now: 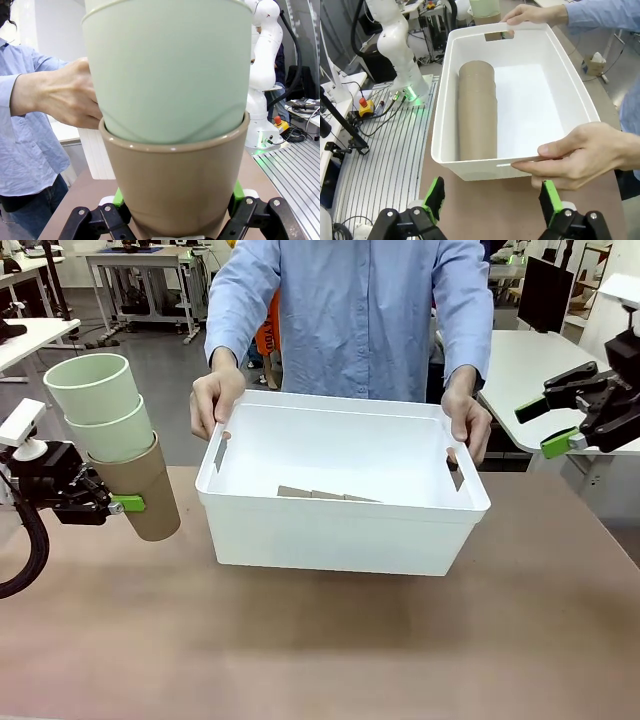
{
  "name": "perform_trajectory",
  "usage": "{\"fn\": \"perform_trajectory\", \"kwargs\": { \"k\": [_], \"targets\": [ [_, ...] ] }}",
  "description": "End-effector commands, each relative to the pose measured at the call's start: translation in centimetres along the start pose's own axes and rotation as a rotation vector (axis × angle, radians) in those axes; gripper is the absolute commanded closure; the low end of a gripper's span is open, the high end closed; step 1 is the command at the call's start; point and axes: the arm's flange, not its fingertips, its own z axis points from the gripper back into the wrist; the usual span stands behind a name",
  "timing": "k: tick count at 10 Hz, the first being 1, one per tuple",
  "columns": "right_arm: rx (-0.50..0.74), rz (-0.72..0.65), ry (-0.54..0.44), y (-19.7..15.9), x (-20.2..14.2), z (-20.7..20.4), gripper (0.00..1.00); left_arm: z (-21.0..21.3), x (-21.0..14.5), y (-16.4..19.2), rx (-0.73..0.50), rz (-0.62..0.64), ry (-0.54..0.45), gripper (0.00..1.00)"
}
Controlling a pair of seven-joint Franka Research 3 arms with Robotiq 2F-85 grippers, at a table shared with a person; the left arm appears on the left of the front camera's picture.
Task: Stack the cups and store them in the basket.
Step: Place the stack of Reusable plastic cups into the Pantry Basket.
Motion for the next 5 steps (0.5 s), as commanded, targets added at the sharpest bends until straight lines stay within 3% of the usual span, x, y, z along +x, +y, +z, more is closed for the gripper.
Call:
{"fn": "perform_trajectory", "kwargs": {
  "k": [1, 5],
  "targets": [
    [0.005, -0.011, -0.004, -0.08, 0.3, 0.1, 0.0, -0.08, 0.47, -0.14, -0.004, -0.014, -0.007, 0.14],
    [0.005, -0.011, -0.004, -0.08, 0.3, 0.1, 0.0, -0.08, 0.47, -0.14, -0.004, -0.014, -0.007, 0.14]
  ]
}}
